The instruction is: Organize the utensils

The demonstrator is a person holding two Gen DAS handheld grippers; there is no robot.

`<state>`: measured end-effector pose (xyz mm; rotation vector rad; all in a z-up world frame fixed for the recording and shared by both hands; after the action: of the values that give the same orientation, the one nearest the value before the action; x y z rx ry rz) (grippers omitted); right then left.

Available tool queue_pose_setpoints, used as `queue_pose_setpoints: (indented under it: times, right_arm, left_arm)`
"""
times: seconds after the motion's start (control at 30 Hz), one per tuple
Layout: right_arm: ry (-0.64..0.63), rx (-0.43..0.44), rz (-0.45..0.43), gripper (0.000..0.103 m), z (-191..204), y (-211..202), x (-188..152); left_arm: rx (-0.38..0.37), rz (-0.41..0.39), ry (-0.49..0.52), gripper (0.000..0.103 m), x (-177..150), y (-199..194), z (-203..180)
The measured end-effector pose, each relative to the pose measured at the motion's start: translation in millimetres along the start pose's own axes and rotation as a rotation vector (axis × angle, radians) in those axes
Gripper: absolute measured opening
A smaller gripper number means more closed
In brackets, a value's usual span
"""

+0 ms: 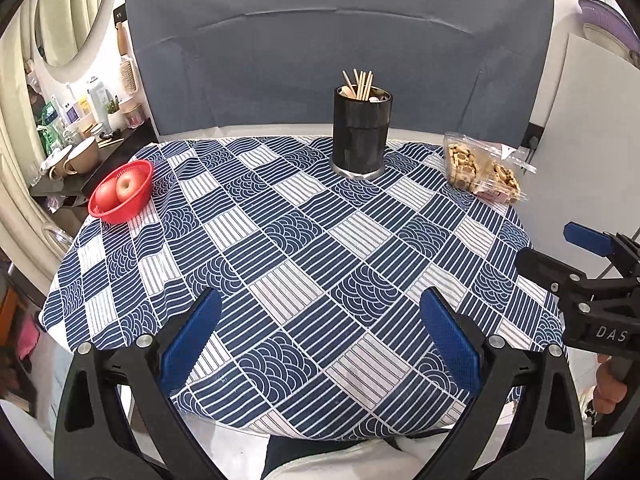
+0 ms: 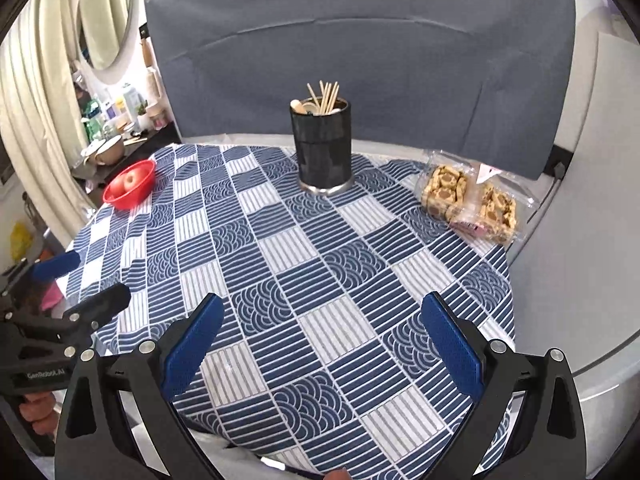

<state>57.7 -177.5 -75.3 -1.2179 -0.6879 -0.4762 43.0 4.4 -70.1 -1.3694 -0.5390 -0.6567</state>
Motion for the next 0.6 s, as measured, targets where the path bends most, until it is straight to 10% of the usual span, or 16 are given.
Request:
queue_pose_setpoints:
  times: [0.6]
  right_arm:
    - [0.067,0.013,0.010,0.095,-15,5,-2]
  left_arm:
    - [0.061,-0.063,0.022,0.097,7,-15,-5]
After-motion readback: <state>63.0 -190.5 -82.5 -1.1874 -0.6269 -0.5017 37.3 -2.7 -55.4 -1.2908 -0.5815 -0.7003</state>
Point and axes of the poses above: each gripper's, at about its wrist camera, not at the fingertips, and y roughly the way its jaws point, z to its left, x to its top, the point moved 9 cm from there along y, roughly the way its jaws point, and after that the axes turned 8 degrees about x, right-handed, at the moved point
